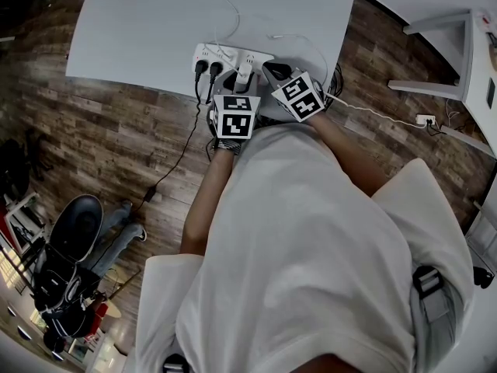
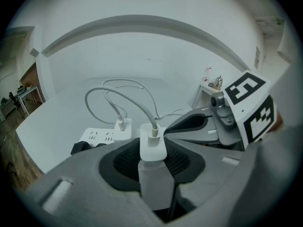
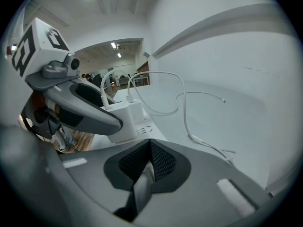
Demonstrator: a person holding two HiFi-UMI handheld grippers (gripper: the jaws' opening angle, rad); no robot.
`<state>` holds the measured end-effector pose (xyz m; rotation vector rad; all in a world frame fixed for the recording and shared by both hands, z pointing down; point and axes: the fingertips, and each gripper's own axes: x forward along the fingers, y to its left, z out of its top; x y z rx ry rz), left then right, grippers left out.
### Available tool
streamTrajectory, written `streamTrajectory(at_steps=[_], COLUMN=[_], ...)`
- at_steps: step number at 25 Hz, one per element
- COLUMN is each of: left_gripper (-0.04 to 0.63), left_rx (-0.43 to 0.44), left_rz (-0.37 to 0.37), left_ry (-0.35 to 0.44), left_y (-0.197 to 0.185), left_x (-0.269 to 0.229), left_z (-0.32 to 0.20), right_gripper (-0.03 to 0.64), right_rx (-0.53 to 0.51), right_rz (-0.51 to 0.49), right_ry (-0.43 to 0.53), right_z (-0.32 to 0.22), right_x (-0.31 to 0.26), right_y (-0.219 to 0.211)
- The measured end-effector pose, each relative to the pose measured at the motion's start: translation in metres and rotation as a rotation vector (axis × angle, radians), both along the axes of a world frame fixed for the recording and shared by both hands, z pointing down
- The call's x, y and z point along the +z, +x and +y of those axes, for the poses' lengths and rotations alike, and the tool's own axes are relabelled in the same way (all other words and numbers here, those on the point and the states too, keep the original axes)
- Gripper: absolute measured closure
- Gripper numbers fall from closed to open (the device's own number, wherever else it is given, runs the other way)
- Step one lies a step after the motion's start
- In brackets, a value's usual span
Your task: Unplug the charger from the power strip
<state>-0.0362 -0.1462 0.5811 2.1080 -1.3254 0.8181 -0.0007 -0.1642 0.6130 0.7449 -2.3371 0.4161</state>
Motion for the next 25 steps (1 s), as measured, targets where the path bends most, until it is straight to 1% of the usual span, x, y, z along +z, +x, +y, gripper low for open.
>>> streamTrajectory(at_steps=[2,4,6,11,16,20,25], left_gripper=[0.451,0.451,0.451,0.451,0.451,0.451,0.451], left_rx=[-0.020,-0.054,-0.060,-0.051,-0.033,-0.030,-0.030], left_rz=[0.023,0.074,0.096,0.077,0.026,0.012,0.016], left_ry=[-0.010,-0.020,-0.016,-0.006,0.007,0.011,0.073], left_y=[0.000,-0.003,-0.004,-0.003,-0.003,-0.005,-0.004], left_x=[0.000,-0.001,-0.003,-0.002,-0.003,-0.005,-0.025], left_z=[-0.001,-0.003,-0.003,-0.004,-0.003,-0.004,-0.006], right_gripper=[0.614,0.614,0.614,0.614,0.614,0.614,0.614], right_rx=[-0.003,-0.005,-0.006,-0.008,-0.008,-0.011,-0.013], right_rz=[0.001,0.000,-0.001,-0.002,-0.006,-0.004,-0.009], right_ry=[-0.002,-0.003,-0.001,0.003,0.001,-0.004,0.006], right_z=[0.000,-0.002,-0.002,-0.003,-0.004,-0.004,-0.003], right_x=[0.001,0.000,0.000,0.001,0.001,0.000,-0.001], right_y=[0.001,0.001,0.001,0.001,0.000,-0.001,0.000])
